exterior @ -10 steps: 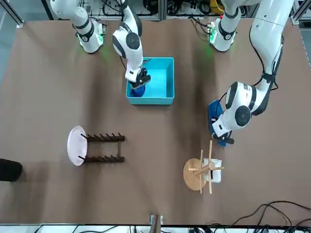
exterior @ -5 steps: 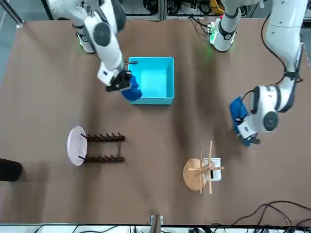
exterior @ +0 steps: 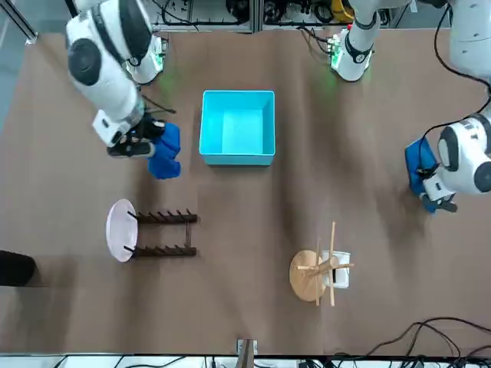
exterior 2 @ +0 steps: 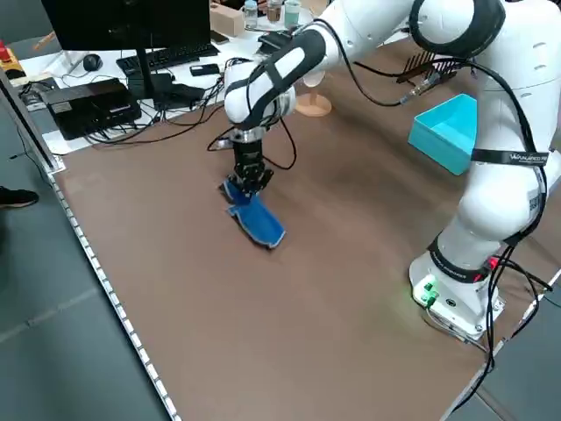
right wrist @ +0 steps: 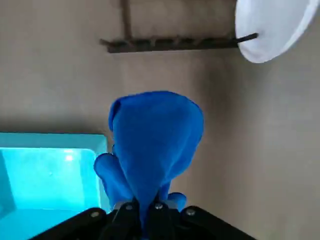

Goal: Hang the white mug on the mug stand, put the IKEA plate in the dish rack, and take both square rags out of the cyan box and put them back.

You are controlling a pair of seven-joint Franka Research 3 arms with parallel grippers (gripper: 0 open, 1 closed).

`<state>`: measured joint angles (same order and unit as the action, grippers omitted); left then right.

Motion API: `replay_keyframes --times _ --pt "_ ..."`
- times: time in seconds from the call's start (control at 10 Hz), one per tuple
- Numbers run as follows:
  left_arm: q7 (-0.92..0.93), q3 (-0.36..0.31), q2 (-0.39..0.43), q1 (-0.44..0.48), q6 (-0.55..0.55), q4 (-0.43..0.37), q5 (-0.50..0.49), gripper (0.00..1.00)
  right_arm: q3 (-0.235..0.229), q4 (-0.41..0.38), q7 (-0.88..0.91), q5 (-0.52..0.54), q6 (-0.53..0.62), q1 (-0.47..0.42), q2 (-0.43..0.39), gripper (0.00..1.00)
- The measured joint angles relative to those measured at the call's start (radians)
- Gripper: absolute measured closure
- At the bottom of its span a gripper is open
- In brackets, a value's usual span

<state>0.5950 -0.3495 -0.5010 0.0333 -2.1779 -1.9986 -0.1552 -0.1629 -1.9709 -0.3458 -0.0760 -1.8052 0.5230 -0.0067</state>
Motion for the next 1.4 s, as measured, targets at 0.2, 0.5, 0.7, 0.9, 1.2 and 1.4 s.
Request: replay_keyframes --times 0.2,0.5,0.7,0.9,1.2,1.4 --pt "0.020 0.007 0.031 0.001 -0.001 0.007 0.000 0.96 0.000 -0.086 0.007 0.003 -0.075 -0.036 0.007 0.95" --pt "-0.066 0.154 0.188 -0.008 0.092 0.023 0.002 0.96 0.000 -0.265 0.023 0.022 -0.302 -0.080 0.019 0.95" --pt "-0.155 0.269 0.332 -0.013 0.237 0.029 0.002 0.96 -0.001 -0.343 0.100 0.034 -0.420 -0.148 0.032 0.95" --pt "-0.270 0.397 0.460 -0.013 0.374 0.027 0.047 0.96 -0.002 -0.372 0.242 0.037 -0.468 -0.260 0.049 0.95" --pt "-0.549 0.638 0.548 -0.023 0.436 0.021 0.127 0.96 -0.003 -0.380 0.539 0.039 -0.485 -0.470 0.070 0.95" --pt "-0.741 0.804 0.549 -0.031 0.435 0.030 0.179 0.96 -0.006 -0.384 0.787 0.039 -0.554 -0.638 0.114 0.95"
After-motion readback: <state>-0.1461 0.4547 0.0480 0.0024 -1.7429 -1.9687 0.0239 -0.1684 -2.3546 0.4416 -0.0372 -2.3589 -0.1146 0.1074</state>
